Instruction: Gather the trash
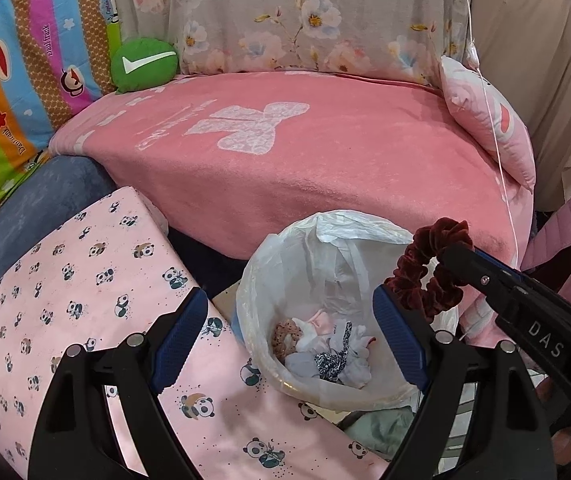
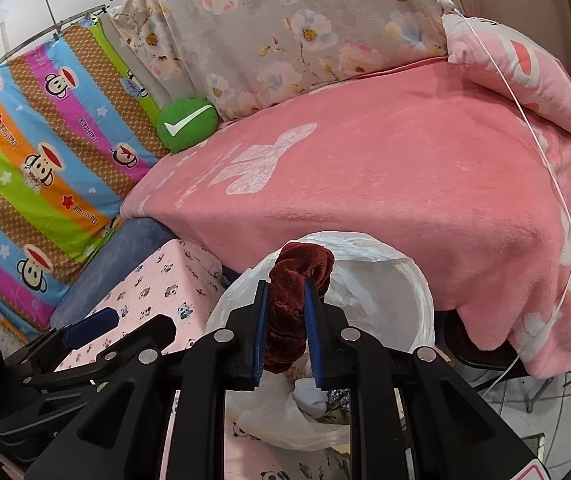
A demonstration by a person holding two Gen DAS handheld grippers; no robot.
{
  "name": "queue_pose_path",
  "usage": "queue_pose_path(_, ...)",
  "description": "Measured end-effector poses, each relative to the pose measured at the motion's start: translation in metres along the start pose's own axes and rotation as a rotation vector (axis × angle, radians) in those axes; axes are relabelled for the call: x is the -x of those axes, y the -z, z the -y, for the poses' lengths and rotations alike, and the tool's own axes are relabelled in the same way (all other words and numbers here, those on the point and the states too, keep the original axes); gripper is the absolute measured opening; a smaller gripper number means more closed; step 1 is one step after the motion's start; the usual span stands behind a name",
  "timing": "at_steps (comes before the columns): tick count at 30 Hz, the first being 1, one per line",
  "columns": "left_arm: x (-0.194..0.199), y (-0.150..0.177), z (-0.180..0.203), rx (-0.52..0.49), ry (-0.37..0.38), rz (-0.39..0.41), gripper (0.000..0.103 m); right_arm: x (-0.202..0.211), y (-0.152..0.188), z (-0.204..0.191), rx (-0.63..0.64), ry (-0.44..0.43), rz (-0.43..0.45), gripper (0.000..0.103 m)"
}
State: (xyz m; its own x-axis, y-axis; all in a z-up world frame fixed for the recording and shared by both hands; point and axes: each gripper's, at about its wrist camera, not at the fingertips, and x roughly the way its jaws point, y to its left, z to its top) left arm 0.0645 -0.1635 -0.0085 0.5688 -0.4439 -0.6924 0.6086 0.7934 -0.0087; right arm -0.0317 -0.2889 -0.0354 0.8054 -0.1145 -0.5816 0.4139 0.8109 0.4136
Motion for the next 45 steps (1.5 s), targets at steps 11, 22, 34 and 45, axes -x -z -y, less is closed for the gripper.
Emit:
queue_pose_path(11, -0.004, 0.009, -0.025, 0.056, -0.047, -0.019, 0.081, -0.011, 0.002, -0.018, 0.042, 0.000, -0.026, 0.020)
queue_pose_path(22, -0.005, 0.018, -0.047, 0.110, -0.062, -0.035, 0.081, -0.023, 0.008, -0.033, 0.069, 0.003, -0.045, 0.023)
queue_pose_path(34, -0.001, 0.027, -0.065, 0.165, -0.067, -0.045, 0.081, -0.025, 0.012, -0.048, 0.093, 0.002, -0.040, 0.037)
queue_pose_path(45, 0.016, 0.043, -0.074, 0.186, -0.147, -0.042, 0.089, -0.012, 0.021, -0.062, 0.139, 0.050, -0.054, 0.063)
